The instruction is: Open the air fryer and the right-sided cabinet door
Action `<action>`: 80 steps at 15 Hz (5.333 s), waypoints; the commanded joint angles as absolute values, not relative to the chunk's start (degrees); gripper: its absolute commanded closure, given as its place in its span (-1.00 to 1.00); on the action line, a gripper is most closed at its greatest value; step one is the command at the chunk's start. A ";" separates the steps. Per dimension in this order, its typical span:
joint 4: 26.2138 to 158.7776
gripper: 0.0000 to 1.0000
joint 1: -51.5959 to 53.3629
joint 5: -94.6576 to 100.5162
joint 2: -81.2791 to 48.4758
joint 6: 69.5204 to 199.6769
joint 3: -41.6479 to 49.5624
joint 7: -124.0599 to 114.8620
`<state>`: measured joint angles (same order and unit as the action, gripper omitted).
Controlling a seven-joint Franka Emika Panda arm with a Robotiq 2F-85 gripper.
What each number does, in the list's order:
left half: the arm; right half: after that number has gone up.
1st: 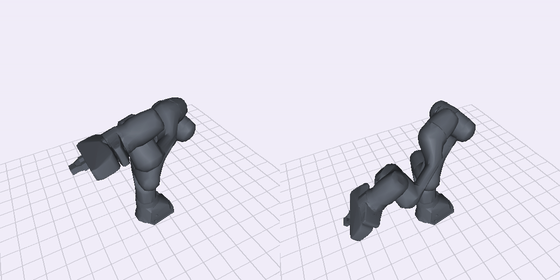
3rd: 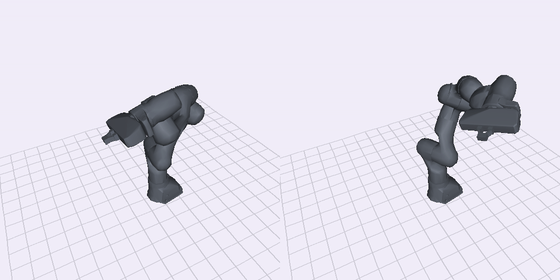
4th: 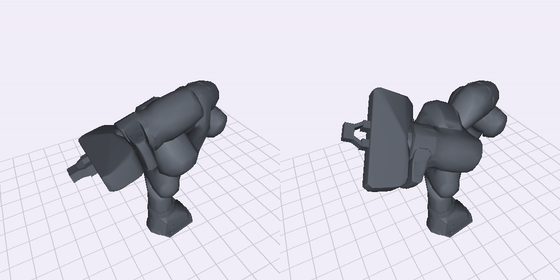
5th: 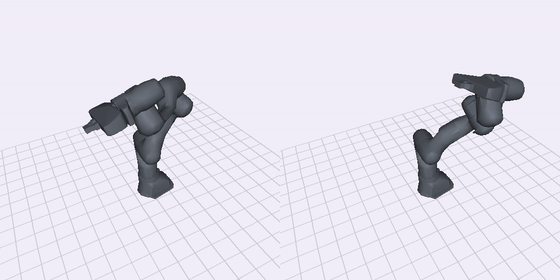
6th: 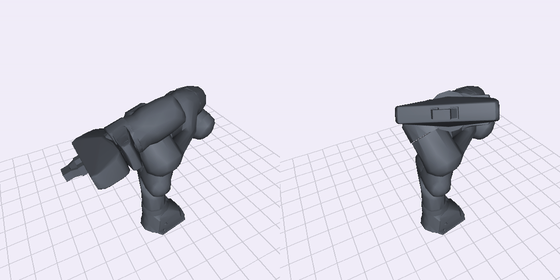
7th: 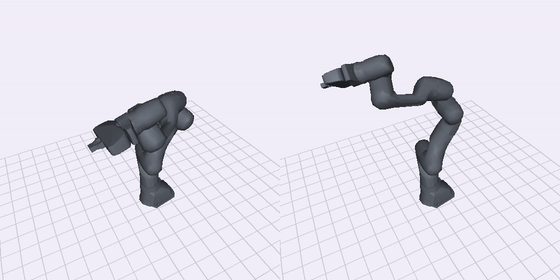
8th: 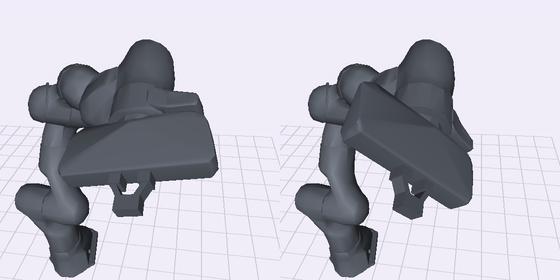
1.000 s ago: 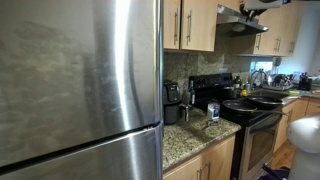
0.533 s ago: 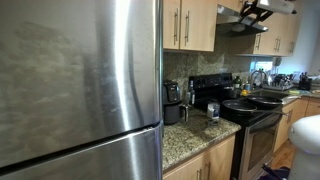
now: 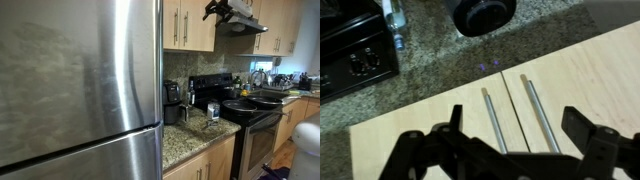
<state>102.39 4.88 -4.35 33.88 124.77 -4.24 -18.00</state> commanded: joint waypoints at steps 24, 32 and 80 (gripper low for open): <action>73.88 -1.00 4.02 -4.03 0.04 133.47 -2.70 -3.91; 75.00 -0.24 4.96 -2.90 -2.93 137.40 -3.18 -0.01; 136.47 0.99 -14.25 45.84 63.21 132.82 0.14 -47.09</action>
